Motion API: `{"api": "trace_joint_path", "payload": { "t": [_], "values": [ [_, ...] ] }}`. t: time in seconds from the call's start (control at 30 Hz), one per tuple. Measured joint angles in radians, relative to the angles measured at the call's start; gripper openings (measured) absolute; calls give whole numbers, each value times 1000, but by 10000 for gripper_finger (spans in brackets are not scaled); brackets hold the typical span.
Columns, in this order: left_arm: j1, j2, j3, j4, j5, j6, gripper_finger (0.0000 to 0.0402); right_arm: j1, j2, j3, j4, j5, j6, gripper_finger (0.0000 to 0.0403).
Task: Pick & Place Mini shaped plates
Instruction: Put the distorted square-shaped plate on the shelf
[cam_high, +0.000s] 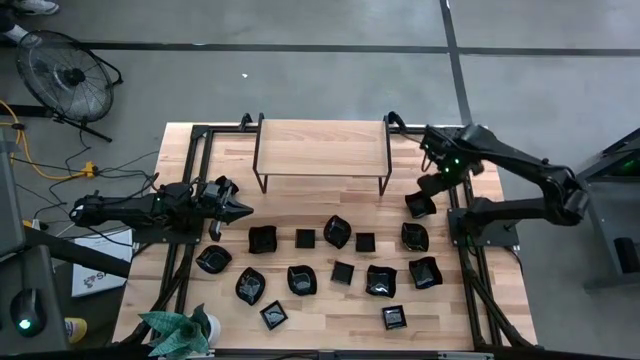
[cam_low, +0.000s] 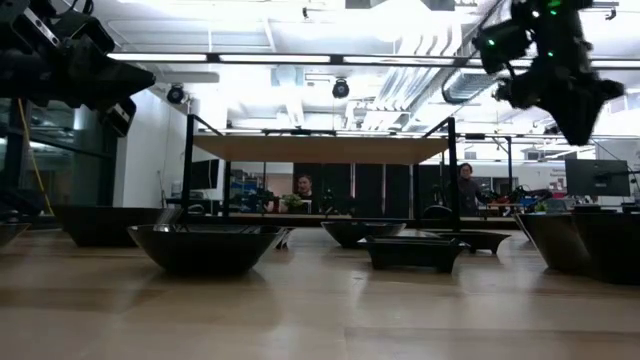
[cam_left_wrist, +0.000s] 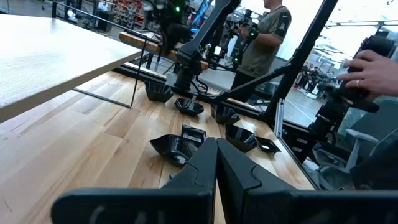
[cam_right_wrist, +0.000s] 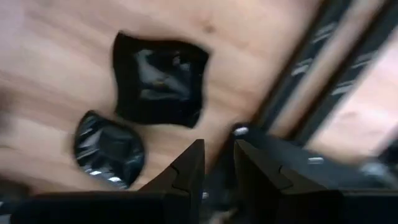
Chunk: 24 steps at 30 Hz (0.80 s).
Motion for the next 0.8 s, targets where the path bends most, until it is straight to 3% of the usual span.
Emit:
{"api": "trace_joint_path", "payload": {
  "t": [0.2,0.5,0.8],
  "values": [
    [0,0,0,0,0,0,1,3,-48,-131,127,-22,125,83],
    [0,0,0,0,0,0,1,3,-35,-251,265,-19,127,84],
    [0,0,0,0,0,0,1,-41,33,-269,310,13,93,129]
  ]
}}
